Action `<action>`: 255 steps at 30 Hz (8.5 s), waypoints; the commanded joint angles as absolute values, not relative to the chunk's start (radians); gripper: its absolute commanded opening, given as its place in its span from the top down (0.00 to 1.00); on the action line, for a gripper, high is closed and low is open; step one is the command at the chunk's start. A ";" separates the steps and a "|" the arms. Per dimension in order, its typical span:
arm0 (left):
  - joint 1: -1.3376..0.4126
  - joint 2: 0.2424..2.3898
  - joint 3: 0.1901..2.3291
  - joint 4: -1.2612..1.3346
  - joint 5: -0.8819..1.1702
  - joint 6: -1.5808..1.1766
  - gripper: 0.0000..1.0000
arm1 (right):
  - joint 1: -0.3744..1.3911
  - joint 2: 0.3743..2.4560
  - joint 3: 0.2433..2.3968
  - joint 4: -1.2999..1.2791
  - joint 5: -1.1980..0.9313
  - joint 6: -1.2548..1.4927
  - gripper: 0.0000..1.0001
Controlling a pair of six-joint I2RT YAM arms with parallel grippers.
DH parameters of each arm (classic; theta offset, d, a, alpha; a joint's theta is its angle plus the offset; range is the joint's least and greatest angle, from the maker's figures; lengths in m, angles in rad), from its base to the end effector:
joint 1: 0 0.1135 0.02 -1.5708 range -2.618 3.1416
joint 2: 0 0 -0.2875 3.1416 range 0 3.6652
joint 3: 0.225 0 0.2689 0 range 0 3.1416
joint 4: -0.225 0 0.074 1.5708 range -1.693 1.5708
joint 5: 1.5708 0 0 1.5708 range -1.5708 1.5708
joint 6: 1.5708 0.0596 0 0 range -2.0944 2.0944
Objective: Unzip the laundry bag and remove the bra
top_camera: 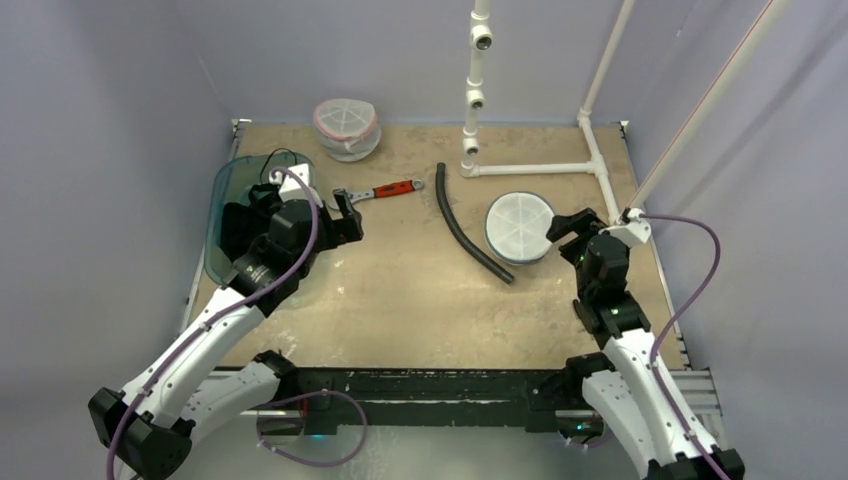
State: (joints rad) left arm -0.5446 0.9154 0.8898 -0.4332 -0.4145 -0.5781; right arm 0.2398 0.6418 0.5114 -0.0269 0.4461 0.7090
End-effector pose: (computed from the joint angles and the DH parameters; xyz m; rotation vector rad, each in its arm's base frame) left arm 0.2037 -0.0953 0.3378 -0.2924 1.9794 -0.3031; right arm 0.1844 0.0186 0.2910 0.7118 1.5690 0.3185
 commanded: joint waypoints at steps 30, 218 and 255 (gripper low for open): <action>-0.554 0.928 0.865 -0.340 -0.212 -0.560 0.07 | 0.081 0.872 0.331 0.341 0.002 0.813 0.57; -0.852 0.657 0.190 0.460 -0.158 -1.266 0.21 | 0.915 0.884 0.259 0.842 0.284 1.242 1.00; -0.873 0.877 0.204 0.576 -0.128 -1.338 1.00 | 0.904 0.796 0.369 0.383 0.180 0.970 0.34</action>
